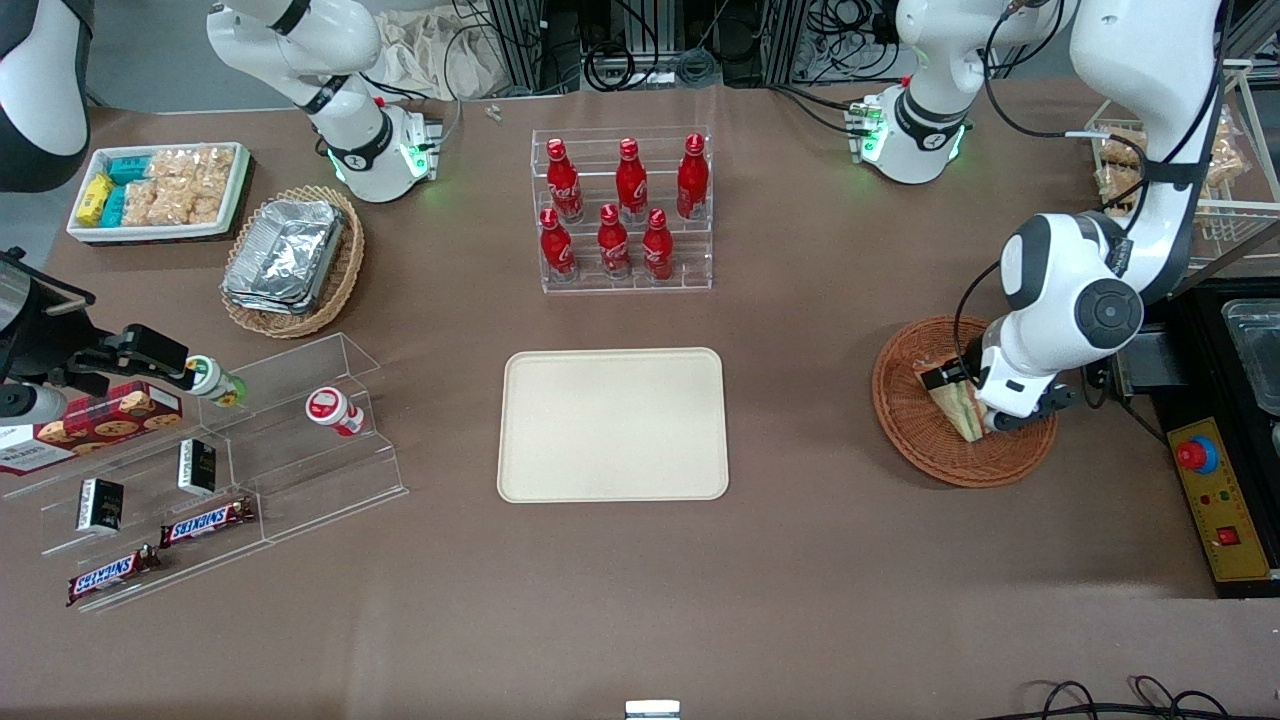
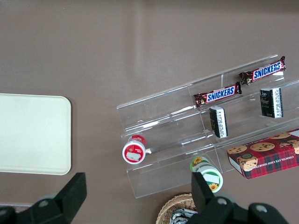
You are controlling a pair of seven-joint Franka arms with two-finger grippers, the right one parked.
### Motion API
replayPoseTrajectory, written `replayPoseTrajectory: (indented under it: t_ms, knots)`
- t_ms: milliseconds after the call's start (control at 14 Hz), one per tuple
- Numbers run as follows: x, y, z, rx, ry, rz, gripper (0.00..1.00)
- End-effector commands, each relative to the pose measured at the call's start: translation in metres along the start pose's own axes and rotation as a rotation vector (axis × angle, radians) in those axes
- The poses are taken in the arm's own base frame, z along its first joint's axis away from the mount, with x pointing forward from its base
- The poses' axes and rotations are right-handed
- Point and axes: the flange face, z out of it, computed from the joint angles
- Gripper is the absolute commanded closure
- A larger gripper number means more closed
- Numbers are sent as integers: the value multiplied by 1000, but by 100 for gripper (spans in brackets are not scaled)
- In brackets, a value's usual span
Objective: Place sandwich from basket to tray
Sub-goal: 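Lower the left gripper onto the wrapped sandwich and close on it, then lift the sandwich and carry it with the left gripper over the tray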
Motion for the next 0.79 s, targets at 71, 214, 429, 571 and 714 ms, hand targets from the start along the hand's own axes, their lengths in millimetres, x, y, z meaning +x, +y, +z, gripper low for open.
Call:
replayPoseTrajectory:
  t_ms: [71, 214, 429, 571, 714]
  knots:
    - [-4, -3, 12, -8, 31, -16, 35]
    - [-3, -3, 8, -9, 36, -14, 62]
    - [-5, -3, -20, -4, 40, -14, 97]
    - [-9, 1, -61, 7, 31, -32, 97]
    - [-15, 22, -103, 15, 16, -24, 97]
